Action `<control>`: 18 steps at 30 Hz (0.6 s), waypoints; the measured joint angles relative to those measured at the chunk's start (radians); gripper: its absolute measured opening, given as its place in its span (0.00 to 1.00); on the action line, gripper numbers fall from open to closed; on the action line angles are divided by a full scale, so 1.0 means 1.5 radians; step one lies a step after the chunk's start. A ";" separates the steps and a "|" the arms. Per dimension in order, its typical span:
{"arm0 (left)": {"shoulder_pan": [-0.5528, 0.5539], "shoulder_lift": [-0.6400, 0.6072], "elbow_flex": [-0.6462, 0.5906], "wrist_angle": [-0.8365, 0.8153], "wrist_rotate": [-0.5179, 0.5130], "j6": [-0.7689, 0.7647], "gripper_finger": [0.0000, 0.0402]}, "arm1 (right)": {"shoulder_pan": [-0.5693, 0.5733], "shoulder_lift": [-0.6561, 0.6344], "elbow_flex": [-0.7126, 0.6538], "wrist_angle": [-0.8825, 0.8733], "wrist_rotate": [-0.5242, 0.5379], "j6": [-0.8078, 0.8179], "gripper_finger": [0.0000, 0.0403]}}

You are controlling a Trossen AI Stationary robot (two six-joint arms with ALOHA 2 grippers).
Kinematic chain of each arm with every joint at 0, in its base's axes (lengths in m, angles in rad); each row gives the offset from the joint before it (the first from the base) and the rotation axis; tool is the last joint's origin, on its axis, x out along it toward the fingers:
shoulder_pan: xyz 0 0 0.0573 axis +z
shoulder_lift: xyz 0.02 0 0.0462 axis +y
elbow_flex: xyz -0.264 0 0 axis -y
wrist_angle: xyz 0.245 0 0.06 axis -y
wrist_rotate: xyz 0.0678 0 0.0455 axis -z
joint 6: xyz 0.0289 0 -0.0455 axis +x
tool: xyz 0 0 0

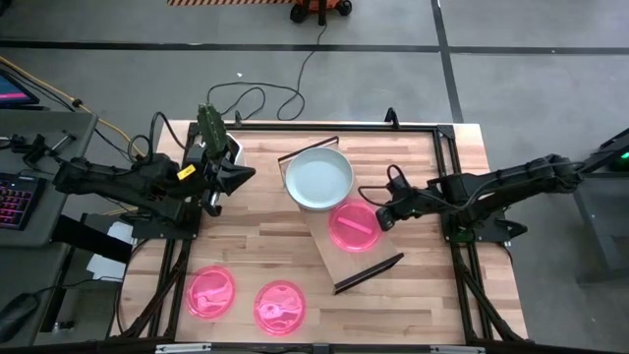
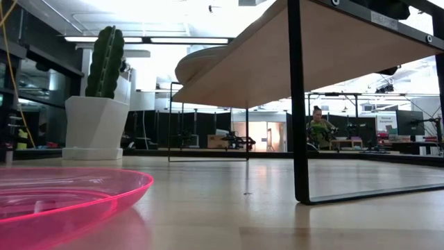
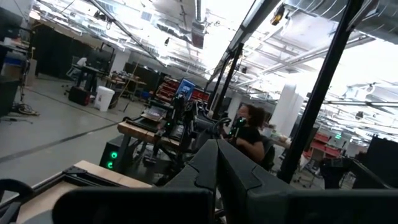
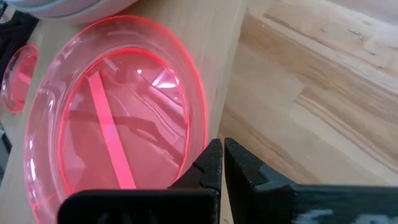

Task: Place and stack plates onto a shelf
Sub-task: Put the top pink transparent plate on the shelf, then stack the left pink transparent plate on top of the pink plate on the shelf

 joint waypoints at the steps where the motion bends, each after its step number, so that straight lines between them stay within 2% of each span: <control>1: 0.000 0.000 0.000 0.000 0.000 0.000 0.00 | 0.000 0.000 0.000 0.001 -0.004 -0.004 0.00; 13: 0.000 0.000 0.000 0.000 -0.006 -0.001 0.00 | 0.001 -0.004 0.000 -0.004 -0.018 -0.060 0.00; 18: 0.000 -0.001 0.000 -0.008 -0.014 -0.002 0.00 | 0.002 -0.077 0.000 -0.092 0.023 -0.080 0.00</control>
